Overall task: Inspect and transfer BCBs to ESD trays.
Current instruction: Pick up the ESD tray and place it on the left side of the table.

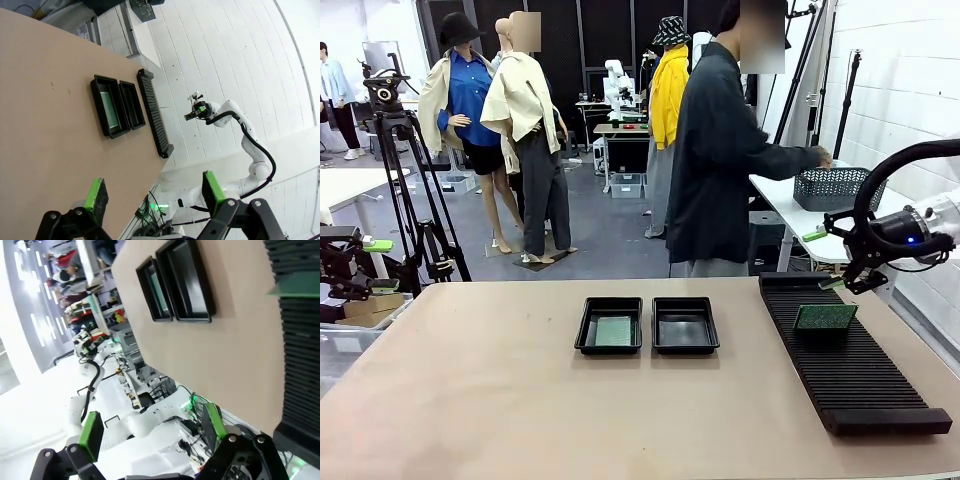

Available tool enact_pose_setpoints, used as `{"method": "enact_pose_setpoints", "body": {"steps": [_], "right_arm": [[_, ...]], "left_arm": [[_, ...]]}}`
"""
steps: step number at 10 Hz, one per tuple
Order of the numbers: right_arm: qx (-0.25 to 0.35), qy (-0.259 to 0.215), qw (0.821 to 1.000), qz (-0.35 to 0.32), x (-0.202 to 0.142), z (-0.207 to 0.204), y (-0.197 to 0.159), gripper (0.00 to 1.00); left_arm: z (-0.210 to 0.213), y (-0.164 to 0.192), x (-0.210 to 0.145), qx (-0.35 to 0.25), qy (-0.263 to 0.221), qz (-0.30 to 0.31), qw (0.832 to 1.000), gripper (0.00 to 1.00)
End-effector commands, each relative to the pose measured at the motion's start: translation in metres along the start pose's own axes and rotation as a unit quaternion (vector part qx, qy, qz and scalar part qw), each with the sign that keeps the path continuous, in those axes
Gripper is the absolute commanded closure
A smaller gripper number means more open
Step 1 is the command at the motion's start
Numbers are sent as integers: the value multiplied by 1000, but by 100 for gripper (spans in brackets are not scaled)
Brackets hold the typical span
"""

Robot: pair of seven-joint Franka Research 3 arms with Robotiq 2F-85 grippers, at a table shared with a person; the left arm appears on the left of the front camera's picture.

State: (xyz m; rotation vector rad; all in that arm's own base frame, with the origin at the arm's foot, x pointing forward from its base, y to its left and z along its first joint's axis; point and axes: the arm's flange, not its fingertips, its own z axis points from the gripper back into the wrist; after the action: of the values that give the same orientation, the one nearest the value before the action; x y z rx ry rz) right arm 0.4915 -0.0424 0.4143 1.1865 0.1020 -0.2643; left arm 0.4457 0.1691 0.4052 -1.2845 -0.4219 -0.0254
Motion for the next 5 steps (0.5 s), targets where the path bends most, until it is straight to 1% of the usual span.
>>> {"method": "enact_pose_setpoints", "body": {"steps": [1,3,4,5], "right_arm": [[33,16,999,19,6,-1,-11,0],[66,61,995,30,26,3,-21,0],[79,74,994,32,32,3,-27,0],[98,90,990,49,42,6,-36,0]], "left_arm": [[1,-3,1,3,-4,6,1000,0],[1,-3,1,3,-4,6,1000,0],[1,-3,1,3,-4,6,1000,0],[1,-3,1,3,-4,6,1000,0]]}}
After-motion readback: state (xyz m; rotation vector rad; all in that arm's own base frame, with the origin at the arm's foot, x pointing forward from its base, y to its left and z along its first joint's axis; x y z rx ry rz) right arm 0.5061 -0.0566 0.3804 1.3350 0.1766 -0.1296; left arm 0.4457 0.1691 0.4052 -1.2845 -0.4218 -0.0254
